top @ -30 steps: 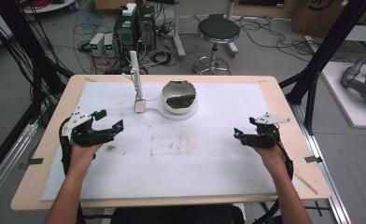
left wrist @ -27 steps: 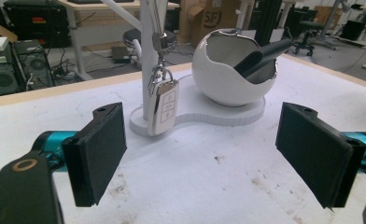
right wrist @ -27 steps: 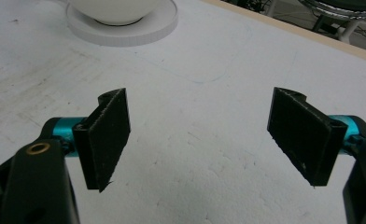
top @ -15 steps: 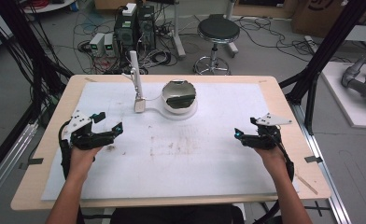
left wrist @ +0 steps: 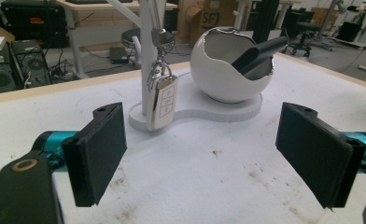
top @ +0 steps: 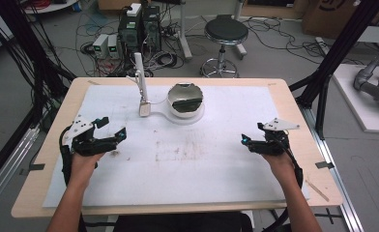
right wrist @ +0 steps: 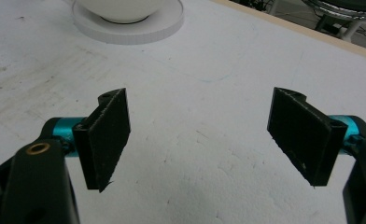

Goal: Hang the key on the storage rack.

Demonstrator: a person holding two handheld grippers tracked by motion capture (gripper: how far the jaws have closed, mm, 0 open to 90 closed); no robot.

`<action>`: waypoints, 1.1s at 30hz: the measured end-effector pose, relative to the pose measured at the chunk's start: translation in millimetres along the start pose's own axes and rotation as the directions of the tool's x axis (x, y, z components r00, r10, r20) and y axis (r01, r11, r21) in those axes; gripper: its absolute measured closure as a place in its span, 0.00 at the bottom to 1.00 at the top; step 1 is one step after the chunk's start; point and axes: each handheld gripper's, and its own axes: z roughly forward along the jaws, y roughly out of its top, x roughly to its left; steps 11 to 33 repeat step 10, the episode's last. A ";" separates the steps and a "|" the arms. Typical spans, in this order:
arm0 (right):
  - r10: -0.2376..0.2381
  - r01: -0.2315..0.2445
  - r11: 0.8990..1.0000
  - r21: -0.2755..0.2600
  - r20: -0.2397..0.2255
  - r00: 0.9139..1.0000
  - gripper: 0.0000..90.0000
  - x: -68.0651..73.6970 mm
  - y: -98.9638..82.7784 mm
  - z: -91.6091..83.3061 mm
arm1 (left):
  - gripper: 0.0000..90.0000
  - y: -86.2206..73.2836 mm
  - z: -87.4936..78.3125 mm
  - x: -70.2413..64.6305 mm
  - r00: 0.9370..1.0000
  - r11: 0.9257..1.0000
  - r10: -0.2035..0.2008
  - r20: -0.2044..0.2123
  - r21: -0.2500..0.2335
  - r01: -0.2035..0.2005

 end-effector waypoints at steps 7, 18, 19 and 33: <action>0.009 -0.009 1.000 0.000 -0.002 1.000 0.24 -2.8 -2.1 2.0 | 0.18 -0.3 1.0 2.0 1.000 1.000 -0.007 -0.004 0.000 0.007; 0.016 -0.016 1.000 0.000 -0.004 1.000 0.24 -3.7 -3.3 3.1 | 0.18 -1.8 2.5 2.7 1.000 1.000 -0.015 0.008 -0.005 0.015; 0.016 -0.016 1.000 0.000 -0.004 1.000 0.24 -3.7 -3.3 3.1 | 0.18 -1.8 2.5 2.7 1.000 1.000 -0.015 0.008 -0.005 0.015; 0.016 -0.016 1.000 0.000 -0.004 1.000 0.24 -3.7 -3.3 3.1 | 0.18 -1.8 2.5 2.7 1.000 1.000 -0.015 0.008 -0.005 0.015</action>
